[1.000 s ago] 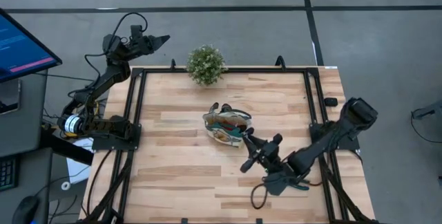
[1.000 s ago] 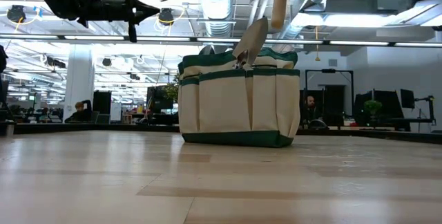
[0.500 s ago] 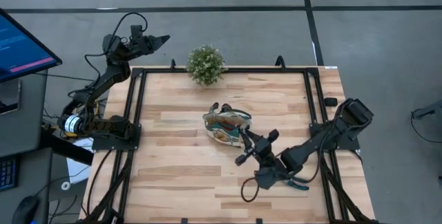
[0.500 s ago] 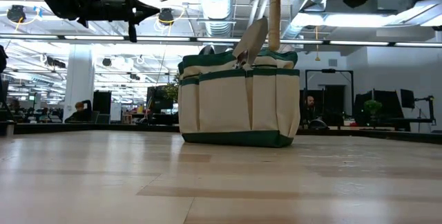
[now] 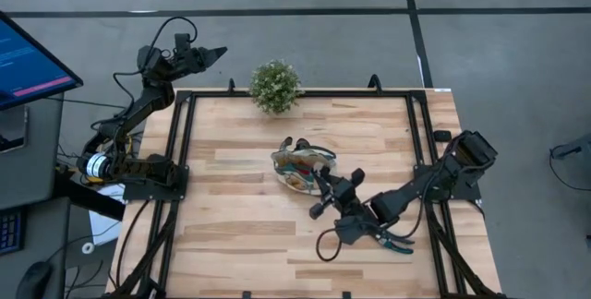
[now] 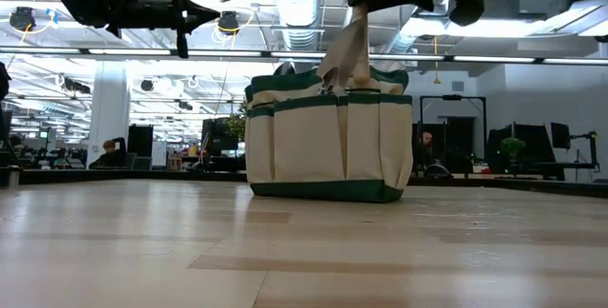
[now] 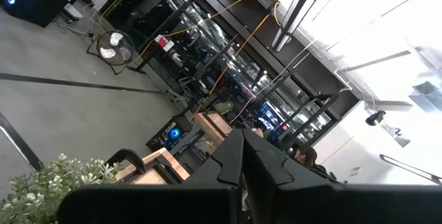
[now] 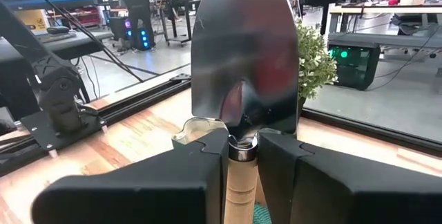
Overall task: Pick & Place Garden tools in Gardening bag
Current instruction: Put the brown trowel into the white gardening bag
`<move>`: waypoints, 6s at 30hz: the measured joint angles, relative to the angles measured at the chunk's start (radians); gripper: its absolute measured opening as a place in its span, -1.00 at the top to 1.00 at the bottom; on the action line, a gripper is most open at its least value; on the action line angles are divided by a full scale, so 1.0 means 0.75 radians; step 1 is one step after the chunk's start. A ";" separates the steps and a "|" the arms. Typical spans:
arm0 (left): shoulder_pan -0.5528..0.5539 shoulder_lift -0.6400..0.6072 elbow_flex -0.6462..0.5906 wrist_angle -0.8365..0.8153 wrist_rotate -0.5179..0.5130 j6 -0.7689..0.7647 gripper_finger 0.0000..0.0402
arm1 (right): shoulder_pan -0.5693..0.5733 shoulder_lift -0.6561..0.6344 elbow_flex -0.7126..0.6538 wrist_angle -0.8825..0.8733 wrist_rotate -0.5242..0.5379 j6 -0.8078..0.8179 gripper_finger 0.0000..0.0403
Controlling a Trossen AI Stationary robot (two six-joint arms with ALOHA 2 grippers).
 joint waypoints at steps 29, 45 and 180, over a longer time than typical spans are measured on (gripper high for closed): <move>0.000 0.000 0.000 0.000 0.000 -0.003 0.96 | -0.066 -0.020 -0.073 -0.002 0.083 -0.046 0.79; -0.002 0.000 0.000 0.000 0.001 -0.003 0.96 | -0.103 0.005 -0.074 0.012 -0.068 -0.095 0.79; -0.001 -0.002 -0.001 -0.001 0.128 -0.076 0.96 | -0.161 0.180 0.796 -1.018 -0.486 -0.323 1.00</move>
